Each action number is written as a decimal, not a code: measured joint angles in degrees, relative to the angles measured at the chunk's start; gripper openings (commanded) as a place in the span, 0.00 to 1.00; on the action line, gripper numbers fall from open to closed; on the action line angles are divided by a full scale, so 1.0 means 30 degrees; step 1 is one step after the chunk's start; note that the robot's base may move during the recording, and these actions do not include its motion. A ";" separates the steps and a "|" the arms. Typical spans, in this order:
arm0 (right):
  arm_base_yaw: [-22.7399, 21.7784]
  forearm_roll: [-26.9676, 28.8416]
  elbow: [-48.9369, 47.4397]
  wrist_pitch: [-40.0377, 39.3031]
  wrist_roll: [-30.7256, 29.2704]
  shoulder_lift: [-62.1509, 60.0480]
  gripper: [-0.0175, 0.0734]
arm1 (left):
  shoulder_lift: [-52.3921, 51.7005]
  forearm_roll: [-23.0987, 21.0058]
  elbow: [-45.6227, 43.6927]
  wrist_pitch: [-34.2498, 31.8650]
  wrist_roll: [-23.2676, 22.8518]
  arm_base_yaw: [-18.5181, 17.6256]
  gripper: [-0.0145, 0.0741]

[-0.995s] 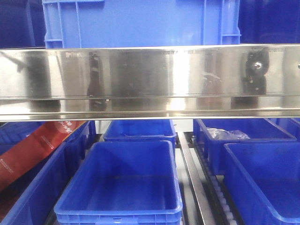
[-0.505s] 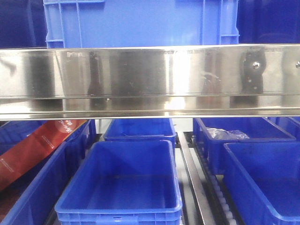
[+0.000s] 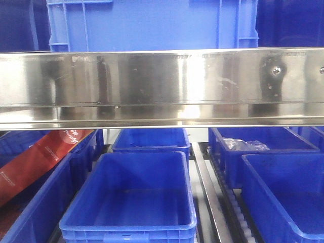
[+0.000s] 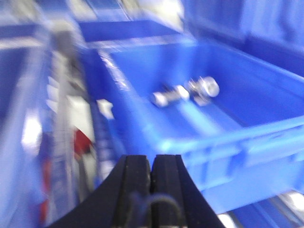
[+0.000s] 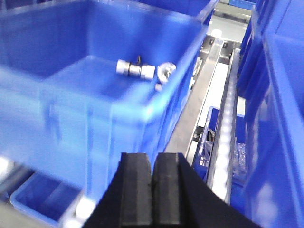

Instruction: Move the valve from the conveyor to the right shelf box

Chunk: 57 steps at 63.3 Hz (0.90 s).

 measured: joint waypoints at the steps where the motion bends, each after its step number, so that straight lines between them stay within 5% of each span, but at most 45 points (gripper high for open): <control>1: 0.0000 0.0000 0.0388 -0.0326 0.0000 -0.0268 0.02 | -0.0322 0.0000 0.0474 -0.0336 0.0000 0.0000 0.04; 13: 0.0000 0.0000 0.5028 -0.2512 0.0000 -0.3959 0.02 | -0.4815 0.0000 0.6356 -0.3720 0.0000 0.0028 0.04; 26: 0.0000 0.0000 0.8429 -0.3279 0.0012 -0.7685 0.02 | -0.8405 0.0000 1.0164 -0.4398 0.0000 0.0111 0.04; 57: 0.0000 -0.0038 0.9730 -0.3689 0.0045 -0.9436 0.02 | -1.0270 0.0000 1.1460 -0.4520 0.0000 0.0111 0.04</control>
